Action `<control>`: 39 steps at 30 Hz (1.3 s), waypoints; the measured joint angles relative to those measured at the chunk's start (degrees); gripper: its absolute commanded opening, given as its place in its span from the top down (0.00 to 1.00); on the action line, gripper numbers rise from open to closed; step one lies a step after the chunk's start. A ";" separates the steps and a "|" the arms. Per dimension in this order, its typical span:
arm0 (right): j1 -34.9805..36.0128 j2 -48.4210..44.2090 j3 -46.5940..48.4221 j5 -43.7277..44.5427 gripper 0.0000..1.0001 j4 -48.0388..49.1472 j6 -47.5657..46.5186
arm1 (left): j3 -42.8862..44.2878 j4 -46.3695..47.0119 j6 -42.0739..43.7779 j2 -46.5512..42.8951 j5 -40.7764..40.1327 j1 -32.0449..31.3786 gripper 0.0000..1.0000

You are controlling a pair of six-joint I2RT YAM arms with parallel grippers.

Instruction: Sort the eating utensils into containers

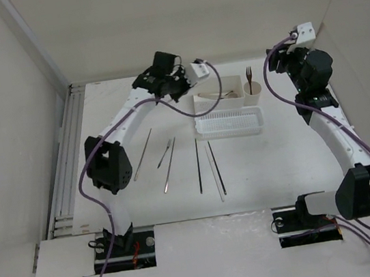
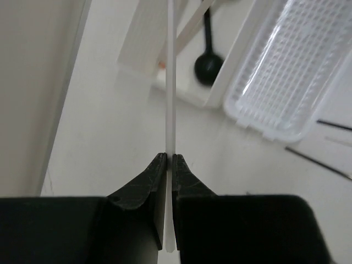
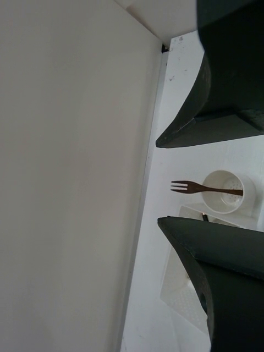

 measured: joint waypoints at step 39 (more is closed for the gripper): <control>-3.02 -16.24 -7.96 0.70 0.43 -2.56 -10.40 | 7.52 5.29 3.93 20.92 -0.57 -16.13 0.72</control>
